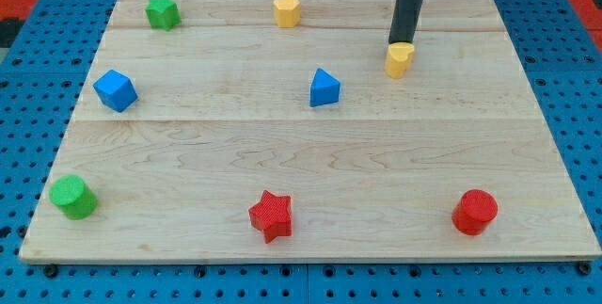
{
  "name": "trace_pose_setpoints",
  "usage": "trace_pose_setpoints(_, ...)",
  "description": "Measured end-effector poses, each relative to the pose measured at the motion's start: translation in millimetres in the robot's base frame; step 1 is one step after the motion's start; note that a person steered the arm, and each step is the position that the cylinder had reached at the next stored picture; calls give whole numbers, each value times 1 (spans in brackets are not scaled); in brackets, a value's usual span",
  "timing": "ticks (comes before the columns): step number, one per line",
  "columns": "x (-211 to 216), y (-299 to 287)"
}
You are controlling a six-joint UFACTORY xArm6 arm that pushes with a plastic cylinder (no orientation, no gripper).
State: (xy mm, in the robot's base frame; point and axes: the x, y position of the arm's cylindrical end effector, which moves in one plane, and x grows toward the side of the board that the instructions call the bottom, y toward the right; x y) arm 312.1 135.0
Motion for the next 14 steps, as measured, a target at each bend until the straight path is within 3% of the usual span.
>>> trace_pose_setpoints(6,33,21)
trace_pose_setpoints(9,50,-10)
trace_pose_setpoints(10,53,20)
trace_pose_setpoints(11,73,3)
trace_pose_setpoints(12,73,-51)
trace_pose_setpoints(13,63,-50)
trace_pose_setpoints(14,7,7)
